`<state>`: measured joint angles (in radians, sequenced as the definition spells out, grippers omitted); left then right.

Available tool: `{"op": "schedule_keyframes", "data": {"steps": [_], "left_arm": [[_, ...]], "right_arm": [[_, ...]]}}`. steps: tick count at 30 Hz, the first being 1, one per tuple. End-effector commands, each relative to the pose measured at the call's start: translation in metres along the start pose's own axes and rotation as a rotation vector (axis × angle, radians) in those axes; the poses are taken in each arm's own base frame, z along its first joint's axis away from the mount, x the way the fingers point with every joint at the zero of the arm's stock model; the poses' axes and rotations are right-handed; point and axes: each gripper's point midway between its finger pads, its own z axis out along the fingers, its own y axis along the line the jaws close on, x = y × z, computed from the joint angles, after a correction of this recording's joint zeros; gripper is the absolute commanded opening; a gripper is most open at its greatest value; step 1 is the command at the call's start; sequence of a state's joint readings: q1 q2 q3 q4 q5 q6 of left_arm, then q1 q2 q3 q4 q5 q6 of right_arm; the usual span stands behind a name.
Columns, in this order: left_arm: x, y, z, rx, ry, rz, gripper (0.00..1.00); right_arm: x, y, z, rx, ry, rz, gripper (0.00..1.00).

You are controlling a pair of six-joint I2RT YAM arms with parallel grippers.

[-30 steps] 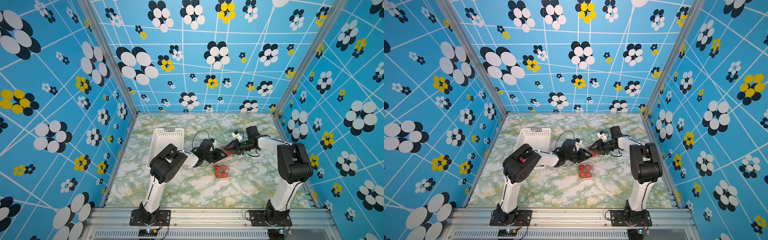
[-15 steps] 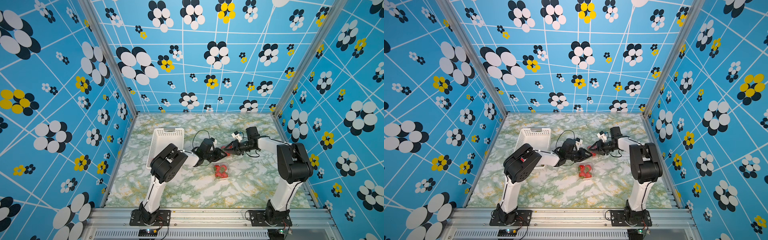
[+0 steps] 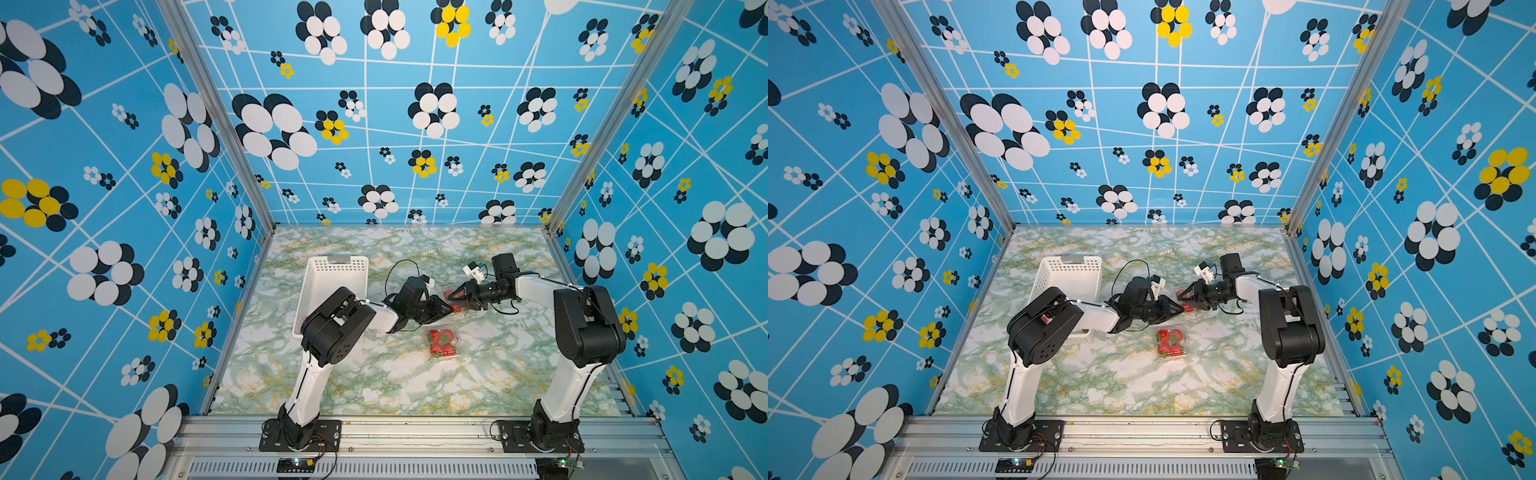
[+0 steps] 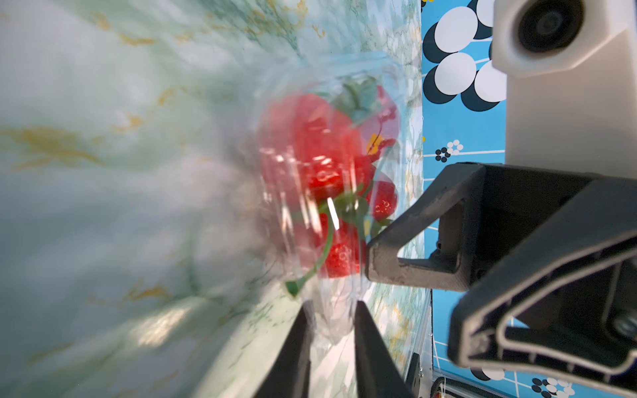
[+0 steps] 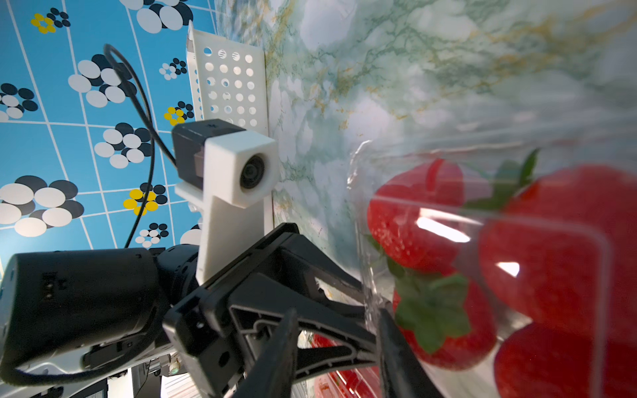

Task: Pack strawberries into containers
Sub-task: Close the packing box at the center of the board.

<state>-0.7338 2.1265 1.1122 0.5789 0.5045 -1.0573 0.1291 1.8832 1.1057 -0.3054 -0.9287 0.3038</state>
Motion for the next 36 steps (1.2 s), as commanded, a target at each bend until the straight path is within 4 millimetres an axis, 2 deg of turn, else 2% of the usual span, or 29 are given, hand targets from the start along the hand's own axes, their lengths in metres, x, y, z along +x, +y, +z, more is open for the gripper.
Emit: {"op": "schedule_keyframes", "data": {"steps": [1, 6, 15, 22, 25, 26, 29, 32, 36], "left_arm": [[0.002, 0.012, 0.003, -0.025, 0.001, -0.001, 0.30], [0.001, 0.010, 0.001, -0.017, -0.002, -0.001, 0.35], [0.005, 0.016, 0.006, -0.017, 0.011, -0.013, 0.34], [0.004, 0.016, 0.007, -0.008, 0.008, -0.007, 0.15], [0.002, 0.016, 0.007, -0.004, 0.004, -0.013, 0.14], [0.003, 0.016, 0.006, 0.000, 0.004, -0.013, 0.16], [0.002, 0.014, 0.004, -0.001, -0.001, -0.010, 0.34], [0.001, 0.012, 0.003, 0.005, -0.004, -0.005, 0.48], [0.000, 0.012, 0.002, 0.013, -0.006, -0.008, 0.48]], "right_arm": [[0.004, -0.007, 0.002, 0.011, 0.013, 0.028, 0.40], [0.000, -0.003, 0.000, 0.011, 0.009, 0.019, 0.40], [-0.007, 0.005, -0.004, 0.001, -0.014, 0.002, 0.41], [-0.010, 0.009, -0.007, 0.000, -0.021, -0.006, 0.42], [-0.011, 0.011, -0.008, -0.002, -0.023, -0.011, 0.43], [-0.011, 0.011, -0.008, -0.002, -0.024, -0.011, 0.43], [-0.011, 0.012, -0.009, -0.002, -0.024, -0.016, 0.43], [-0.014, 0.014, -0.010, -0.003, -0.027, -0.020, 0.44], [-0.019, 0.018, -0.010, -0.007, -0.030, -0.027, 0.44]]}}
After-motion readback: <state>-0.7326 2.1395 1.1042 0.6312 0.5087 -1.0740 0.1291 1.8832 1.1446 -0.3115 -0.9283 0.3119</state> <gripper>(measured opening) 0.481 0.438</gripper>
